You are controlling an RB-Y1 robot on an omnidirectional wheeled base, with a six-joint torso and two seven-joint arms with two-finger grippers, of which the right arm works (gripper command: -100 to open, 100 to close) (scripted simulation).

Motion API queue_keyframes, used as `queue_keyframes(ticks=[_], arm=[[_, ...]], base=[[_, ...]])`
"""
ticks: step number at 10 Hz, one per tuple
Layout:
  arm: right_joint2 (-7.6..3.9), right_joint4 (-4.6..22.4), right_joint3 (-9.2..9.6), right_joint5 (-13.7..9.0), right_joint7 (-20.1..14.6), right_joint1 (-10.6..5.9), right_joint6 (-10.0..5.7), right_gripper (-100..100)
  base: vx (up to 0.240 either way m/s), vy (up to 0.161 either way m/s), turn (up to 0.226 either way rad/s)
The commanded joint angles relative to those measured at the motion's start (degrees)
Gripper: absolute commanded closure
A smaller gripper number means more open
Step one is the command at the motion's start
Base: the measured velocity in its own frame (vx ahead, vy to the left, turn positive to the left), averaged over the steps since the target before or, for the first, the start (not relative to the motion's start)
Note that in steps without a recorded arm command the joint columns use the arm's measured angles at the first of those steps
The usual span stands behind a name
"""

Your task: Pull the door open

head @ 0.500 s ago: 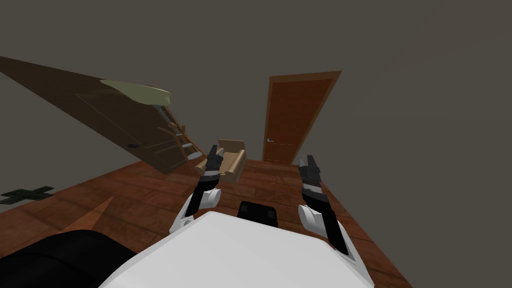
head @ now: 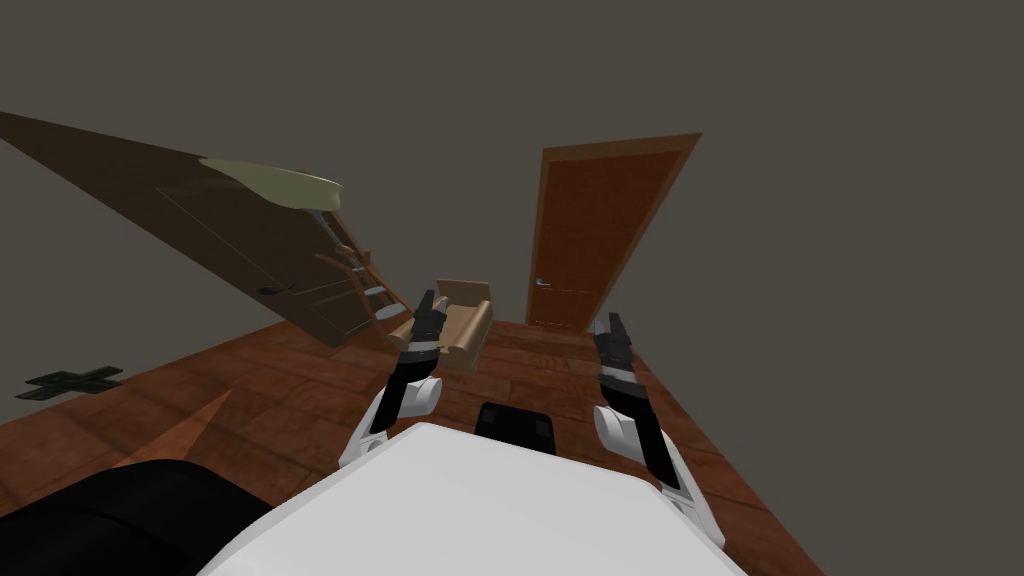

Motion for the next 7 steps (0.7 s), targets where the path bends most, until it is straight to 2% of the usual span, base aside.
queue_keyframes(ticks=[1, 2, 7], arm=[[-0.23, 1.78, -0.38, -0.15, -0.01, -0.77, -0.51, -100], [-0.44, 3.87, -0.76, -0.29, 0.05, -1.66, -1.09, -100], [-0.94, 10.39, -1.94, -0.72, 0.22, -4.47, -2.87, -100]], base=[[0.086, -0.014, 0.030], [0.104, -0.014, 0.046], [0.093, -0.016, 0.046]])
